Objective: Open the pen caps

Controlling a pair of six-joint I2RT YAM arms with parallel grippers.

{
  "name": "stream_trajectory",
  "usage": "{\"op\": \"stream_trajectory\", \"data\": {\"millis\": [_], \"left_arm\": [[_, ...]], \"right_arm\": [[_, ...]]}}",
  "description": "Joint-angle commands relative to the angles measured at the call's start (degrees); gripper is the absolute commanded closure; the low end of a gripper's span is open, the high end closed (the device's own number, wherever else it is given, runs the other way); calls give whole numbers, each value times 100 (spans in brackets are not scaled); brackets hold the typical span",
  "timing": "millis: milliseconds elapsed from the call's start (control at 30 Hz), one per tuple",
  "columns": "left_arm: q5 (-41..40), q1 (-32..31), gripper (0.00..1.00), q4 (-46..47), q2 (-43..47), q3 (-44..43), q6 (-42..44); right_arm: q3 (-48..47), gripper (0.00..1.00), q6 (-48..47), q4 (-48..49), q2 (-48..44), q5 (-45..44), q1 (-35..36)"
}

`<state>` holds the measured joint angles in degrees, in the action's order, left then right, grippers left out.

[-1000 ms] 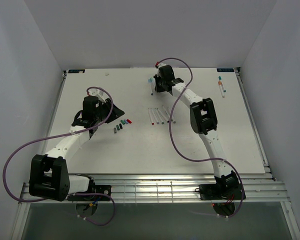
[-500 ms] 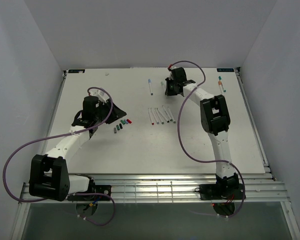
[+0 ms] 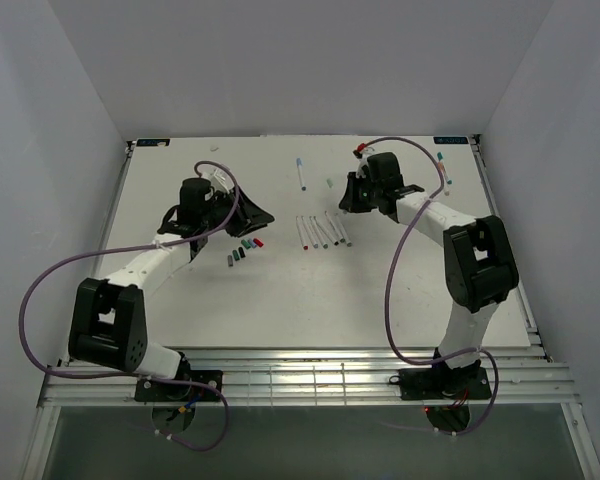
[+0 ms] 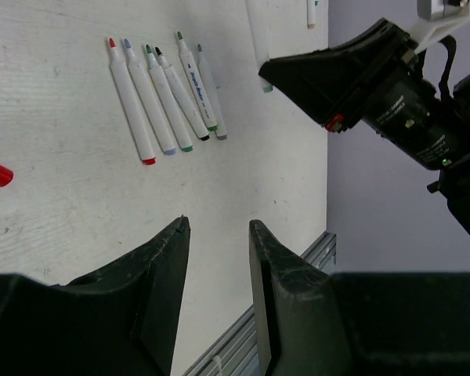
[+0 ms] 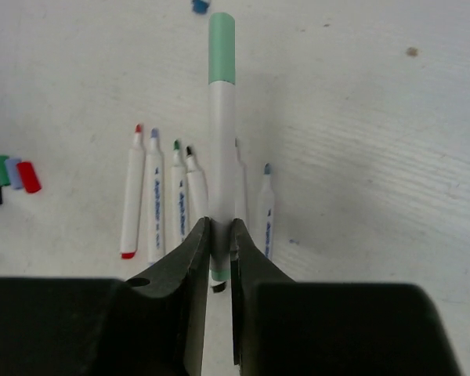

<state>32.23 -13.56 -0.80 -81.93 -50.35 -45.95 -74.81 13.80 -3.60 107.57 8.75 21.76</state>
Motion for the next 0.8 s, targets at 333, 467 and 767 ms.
{"op": "stream_trajectory", "data": {"millis": [333, 467, 767], "left_arm": [[188, -542, 53, 862, -1236, -511, -397], [3, -726, 53, 853, -1422, -581, -353], [-111, -762, 53, 853, -1528, -564, -379]], "right_arm": [[2144, 92, 210, 720, -1879, 1093, 768], [2286, 92, 325, 755, -2178, 1138, 1049], [2365, 92, 413, 799, -2206, 1111, 1392]]}}
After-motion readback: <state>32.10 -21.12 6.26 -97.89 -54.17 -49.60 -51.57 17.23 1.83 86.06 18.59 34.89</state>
